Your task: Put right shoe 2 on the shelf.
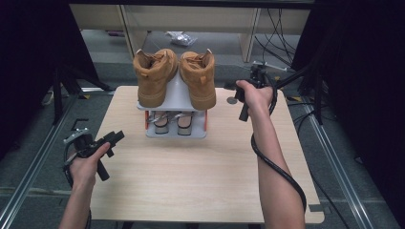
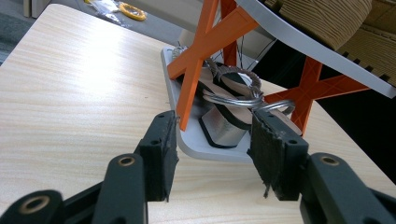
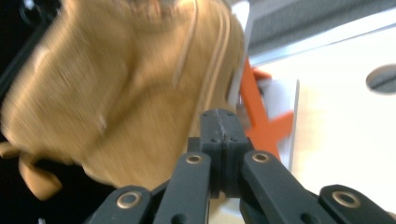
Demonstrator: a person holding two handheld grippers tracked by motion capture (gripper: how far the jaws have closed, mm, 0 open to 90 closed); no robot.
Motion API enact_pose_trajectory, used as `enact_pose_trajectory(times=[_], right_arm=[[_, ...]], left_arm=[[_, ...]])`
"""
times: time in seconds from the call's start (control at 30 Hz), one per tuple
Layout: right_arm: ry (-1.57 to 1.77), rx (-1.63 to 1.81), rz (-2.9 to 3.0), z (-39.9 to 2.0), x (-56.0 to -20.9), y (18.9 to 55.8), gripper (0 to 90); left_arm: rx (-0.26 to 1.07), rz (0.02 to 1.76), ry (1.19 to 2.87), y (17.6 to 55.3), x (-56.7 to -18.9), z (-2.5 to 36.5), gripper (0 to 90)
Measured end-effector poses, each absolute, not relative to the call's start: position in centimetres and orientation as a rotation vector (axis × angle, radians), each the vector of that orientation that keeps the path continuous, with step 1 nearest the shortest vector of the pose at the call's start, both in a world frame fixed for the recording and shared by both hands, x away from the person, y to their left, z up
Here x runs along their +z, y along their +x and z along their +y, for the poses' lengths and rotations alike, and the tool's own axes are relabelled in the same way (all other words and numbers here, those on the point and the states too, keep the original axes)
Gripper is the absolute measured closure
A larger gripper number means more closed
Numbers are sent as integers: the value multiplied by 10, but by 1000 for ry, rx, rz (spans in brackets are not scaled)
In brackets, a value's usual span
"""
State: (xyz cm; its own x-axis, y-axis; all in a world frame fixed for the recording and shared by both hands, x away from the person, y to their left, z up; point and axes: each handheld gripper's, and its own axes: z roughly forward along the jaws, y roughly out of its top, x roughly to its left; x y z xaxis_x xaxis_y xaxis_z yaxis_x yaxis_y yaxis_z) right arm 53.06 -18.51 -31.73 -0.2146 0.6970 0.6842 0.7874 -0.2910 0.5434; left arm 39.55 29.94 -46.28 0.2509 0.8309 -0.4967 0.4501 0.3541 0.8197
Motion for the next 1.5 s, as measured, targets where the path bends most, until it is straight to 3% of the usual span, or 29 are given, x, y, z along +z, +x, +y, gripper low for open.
enact_pose_trajectory(times=[0.57, 1.5], right_arm=[[-1839, -1442, -1901, -159, -332, 511, 900], [-1805, -1549, -1943, -128, -337, 519, 887]], left_arm=[[389, 1379, 1272, 395, -463, 299, 507], [383, 1378, 1269, 395, -463, 300, 507]])
